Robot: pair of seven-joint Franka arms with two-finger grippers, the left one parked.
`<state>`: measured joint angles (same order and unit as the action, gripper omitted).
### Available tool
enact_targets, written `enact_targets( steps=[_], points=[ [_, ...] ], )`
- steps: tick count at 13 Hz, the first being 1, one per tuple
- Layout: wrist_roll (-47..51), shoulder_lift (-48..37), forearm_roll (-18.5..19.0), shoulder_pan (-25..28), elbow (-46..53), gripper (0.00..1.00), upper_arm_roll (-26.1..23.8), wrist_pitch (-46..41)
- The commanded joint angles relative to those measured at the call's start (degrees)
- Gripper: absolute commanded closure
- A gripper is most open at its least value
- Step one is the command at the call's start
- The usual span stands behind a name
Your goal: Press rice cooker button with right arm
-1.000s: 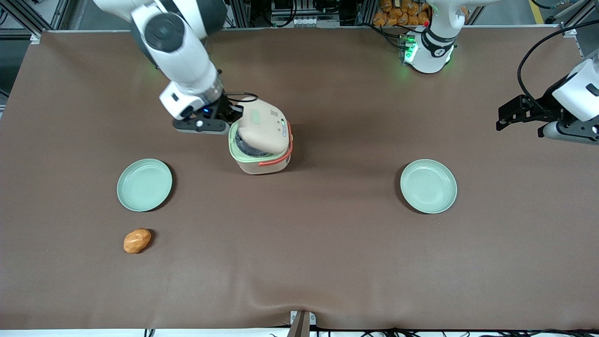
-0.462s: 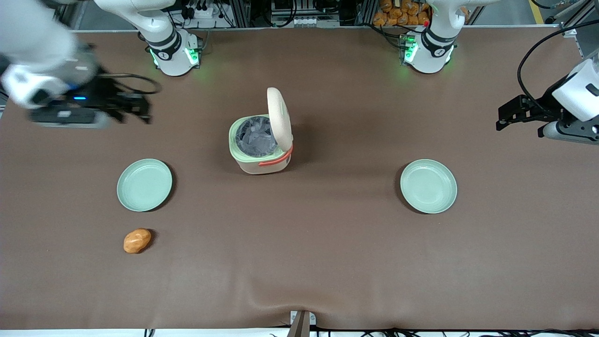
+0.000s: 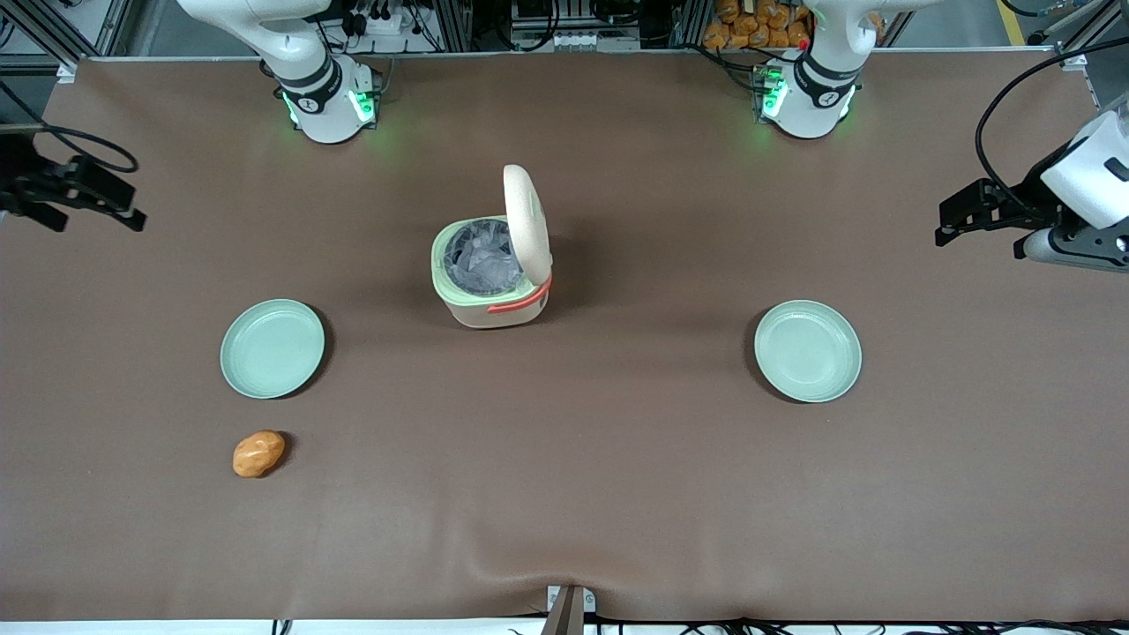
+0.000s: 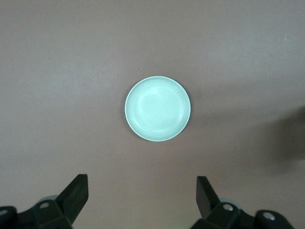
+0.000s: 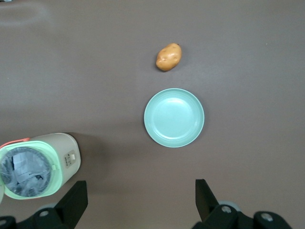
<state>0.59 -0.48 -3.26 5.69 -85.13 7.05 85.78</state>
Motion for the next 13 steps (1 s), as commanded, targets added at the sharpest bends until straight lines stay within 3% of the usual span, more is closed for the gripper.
enact_targets(
  steps=[1, 13],
  points=[
    [-6.19, -0.48, -0.07, 0.11, 0.49, 0.0, 2.44, -0.44],
    [-9.72, -2.15, 0.28, -1.47, -0.3, 0.0, 4.02, -0.88]
  ],
)
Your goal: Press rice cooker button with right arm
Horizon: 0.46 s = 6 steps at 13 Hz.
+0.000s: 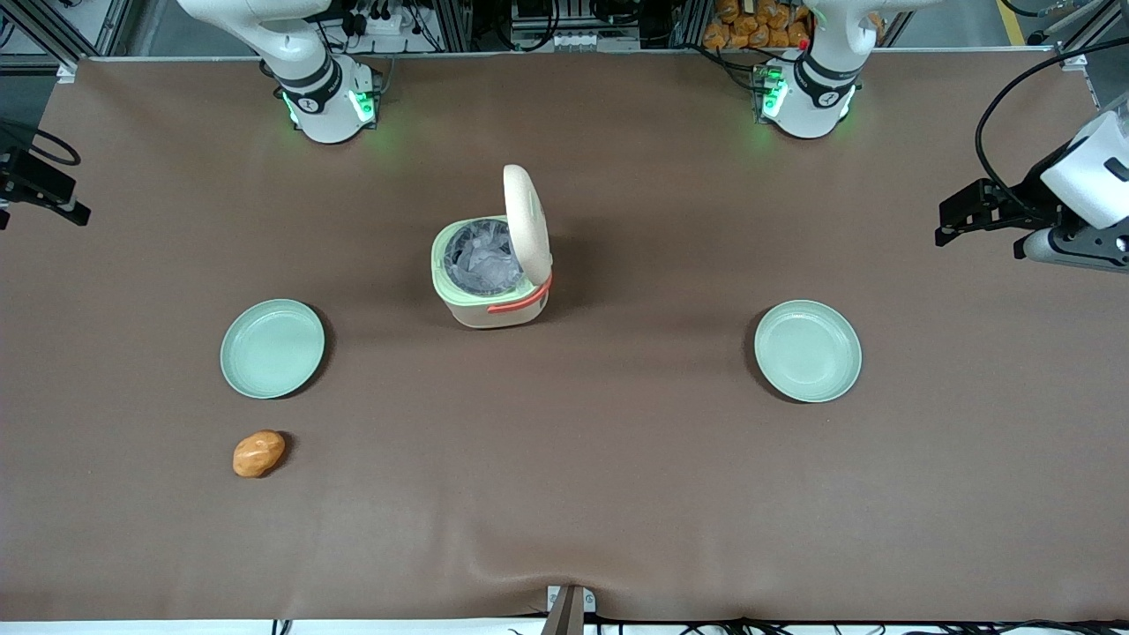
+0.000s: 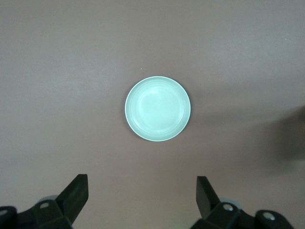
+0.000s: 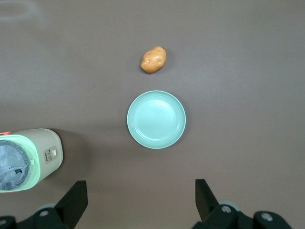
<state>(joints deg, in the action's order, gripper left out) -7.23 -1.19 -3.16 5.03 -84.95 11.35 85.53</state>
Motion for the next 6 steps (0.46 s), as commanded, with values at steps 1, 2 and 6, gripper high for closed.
enact_targets(
  steps=[1, 2, 6],
  points=[
    [-2.43, -1.62, 0.17, -0.9, -0.65, 0.0, -0.19, -1.15],
    [-2.17, -1.71, 0.26, -0.72, -0.74, 0.0, -0.45, -1.85],
    [-1.91, -3.12, 0.7, -0.72, -2.06, 0.0, -2.38, -2.74]
  ],
)
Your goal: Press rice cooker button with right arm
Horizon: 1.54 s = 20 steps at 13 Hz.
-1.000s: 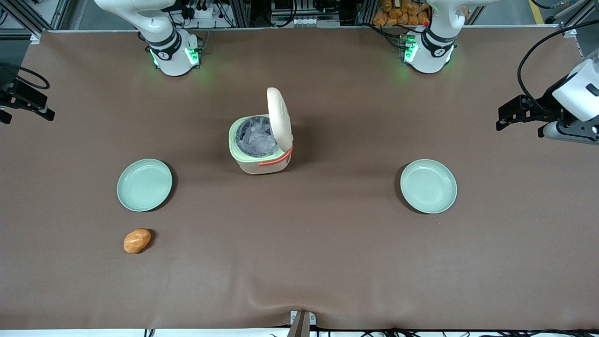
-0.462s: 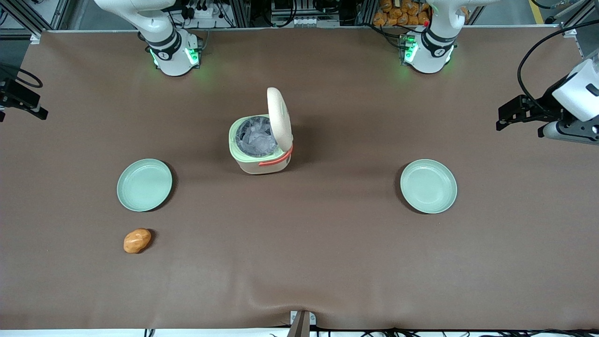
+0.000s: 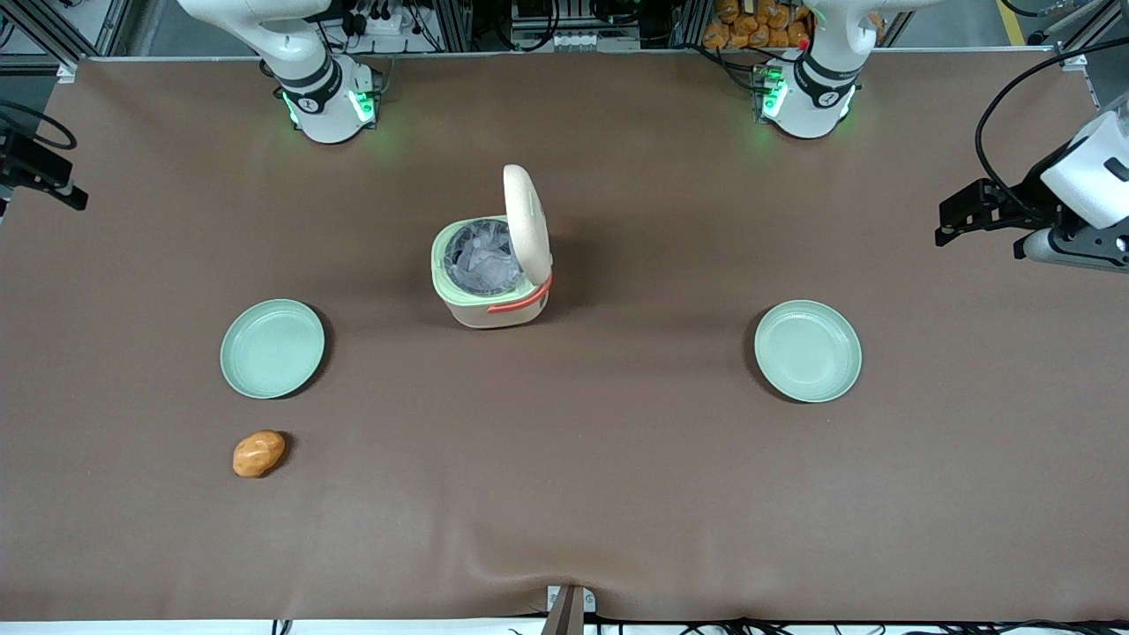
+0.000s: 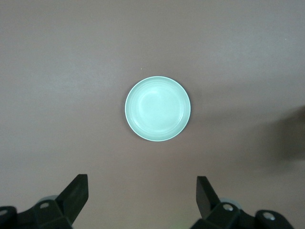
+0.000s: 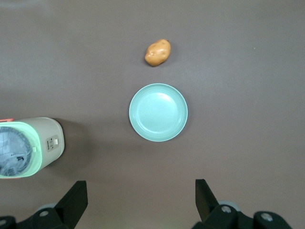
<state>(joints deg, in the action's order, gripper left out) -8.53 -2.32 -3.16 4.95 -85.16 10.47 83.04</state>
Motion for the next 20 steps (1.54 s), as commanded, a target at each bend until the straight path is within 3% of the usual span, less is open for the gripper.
enact_targets(
  steps=[1, 4, 20],
  points=[
    [-0.52, -2.16, 0.78, -0.64, -2.72, 0.0, -1.85, -0.16],
    [0.53, -2.77, 1.84, -0.73, -3.96, 0.0, -3.7, 0.19],
    [0.62, -3.74, 4.3, -0.29, -6.15, 0.0, -3.7, 1.06]
  ],
)
